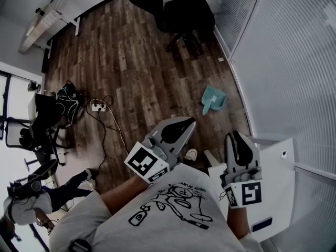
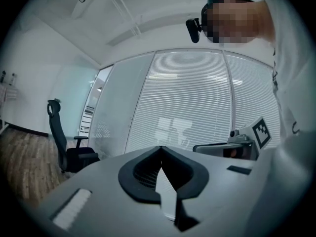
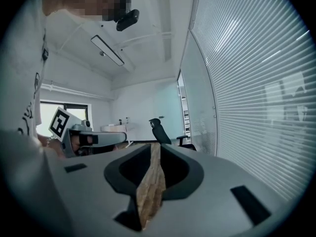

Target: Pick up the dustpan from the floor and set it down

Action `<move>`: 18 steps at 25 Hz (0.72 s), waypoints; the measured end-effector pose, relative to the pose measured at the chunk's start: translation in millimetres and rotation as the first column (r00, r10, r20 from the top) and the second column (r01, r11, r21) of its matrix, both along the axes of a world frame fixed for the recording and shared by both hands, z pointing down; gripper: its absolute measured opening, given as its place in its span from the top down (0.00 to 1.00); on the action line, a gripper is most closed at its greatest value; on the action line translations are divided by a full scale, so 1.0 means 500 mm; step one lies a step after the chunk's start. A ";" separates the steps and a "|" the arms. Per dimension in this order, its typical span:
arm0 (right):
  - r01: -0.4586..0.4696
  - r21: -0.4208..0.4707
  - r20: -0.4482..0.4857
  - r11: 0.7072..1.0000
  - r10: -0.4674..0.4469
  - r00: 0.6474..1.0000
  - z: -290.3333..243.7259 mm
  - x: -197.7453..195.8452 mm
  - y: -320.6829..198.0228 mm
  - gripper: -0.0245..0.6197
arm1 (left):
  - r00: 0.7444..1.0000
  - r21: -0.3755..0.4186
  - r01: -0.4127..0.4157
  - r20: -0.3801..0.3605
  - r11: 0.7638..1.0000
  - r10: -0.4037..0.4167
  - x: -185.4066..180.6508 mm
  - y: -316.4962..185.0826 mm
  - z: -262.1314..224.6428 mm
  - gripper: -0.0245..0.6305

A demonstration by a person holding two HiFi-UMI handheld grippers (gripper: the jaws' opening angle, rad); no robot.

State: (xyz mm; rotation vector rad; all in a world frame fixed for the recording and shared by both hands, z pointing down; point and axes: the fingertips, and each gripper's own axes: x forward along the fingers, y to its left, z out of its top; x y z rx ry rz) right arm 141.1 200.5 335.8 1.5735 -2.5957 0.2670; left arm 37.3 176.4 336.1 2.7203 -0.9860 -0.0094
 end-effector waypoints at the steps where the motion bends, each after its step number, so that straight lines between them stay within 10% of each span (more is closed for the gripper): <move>1: -0.001 0.000 -0.001 1.000 0.001 1.000 0.000 -0.001 -0.013 0.88 | 1.000 0.001 -0.003 -0.002 1.000 0.003 0.000 -0.013 0.000 0.96; 18: -0.022 0.033 -0.047 0.999 0.024 0.999 -0.049 -0.169 -0.285 0.88 | 0.996 0.029 -0.075 -0.038 0.997 0.076 -0.140 -0.286 -0.030 0.96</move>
